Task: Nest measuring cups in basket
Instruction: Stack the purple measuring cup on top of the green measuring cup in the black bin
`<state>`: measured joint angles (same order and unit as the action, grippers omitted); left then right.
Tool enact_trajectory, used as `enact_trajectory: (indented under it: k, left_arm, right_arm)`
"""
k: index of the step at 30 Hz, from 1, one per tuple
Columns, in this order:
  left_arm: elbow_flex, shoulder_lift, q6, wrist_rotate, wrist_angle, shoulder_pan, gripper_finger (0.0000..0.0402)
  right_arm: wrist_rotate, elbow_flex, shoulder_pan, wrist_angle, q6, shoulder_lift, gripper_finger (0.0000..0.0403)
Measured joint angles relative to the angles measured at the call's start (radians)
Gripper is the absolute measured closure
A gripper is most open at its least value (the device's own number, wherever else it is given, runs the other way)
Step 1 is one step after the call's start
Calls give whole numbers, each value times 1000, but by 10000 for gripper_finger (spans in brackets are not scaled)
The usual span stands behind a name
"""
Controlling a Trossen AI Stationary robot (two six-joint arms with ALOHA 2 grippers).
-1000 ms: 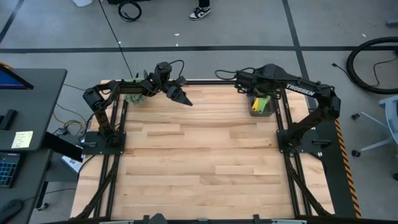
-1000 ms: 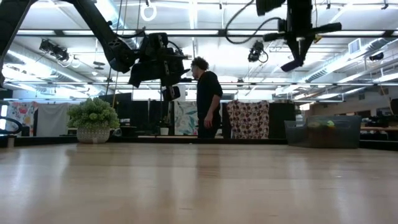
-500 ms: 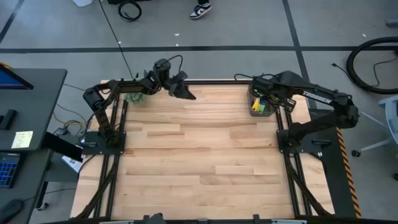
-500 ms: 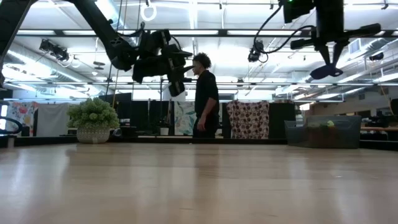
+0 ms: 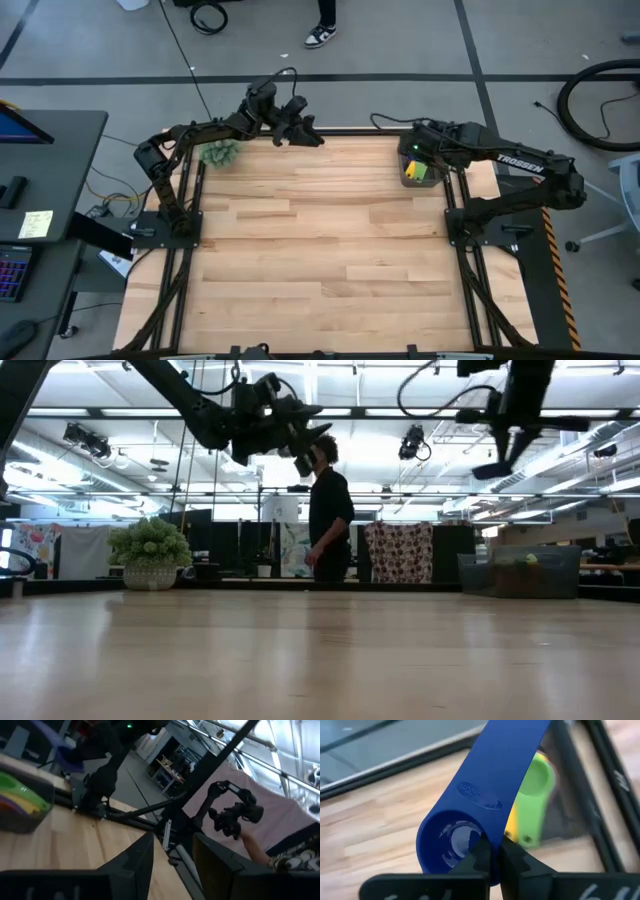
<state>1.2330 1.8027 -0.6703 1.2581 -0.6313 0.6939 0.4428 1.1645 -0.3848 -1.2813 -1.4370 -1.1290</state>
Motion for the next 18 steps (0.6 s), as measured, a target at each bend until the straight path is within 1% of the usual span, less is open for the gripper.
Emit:
enact_trajectory:
  k: [3,5,8,10,13,16,18]
  left_arm:
    - [21,0,11,-21,56,-9,260]
    - [32,1,-36,-29,103,-9,260]
    - [38,1,-77,-21,118,-5,260]
    - [38,1,-78,-4,121,-1,260]
    - [38,1,-90,6,123,0,260]
    - [38,1,-176,-7,151,0,260]
    - [38,1,-241,-49,182,-7,260]
  right_arm:
    - [5,0,11,101,159,0,387]
    - [-8,0,23,168,287,0,387]
    - [-46,0,39,275,470,0,387]
    - [-125,0,49,353,626,0,387]
    - [-311,0,60,461,861,0,387]
    - [-466,0,66,549,1008,0,387]
    - [-528,0,66,584,1068,0,387]
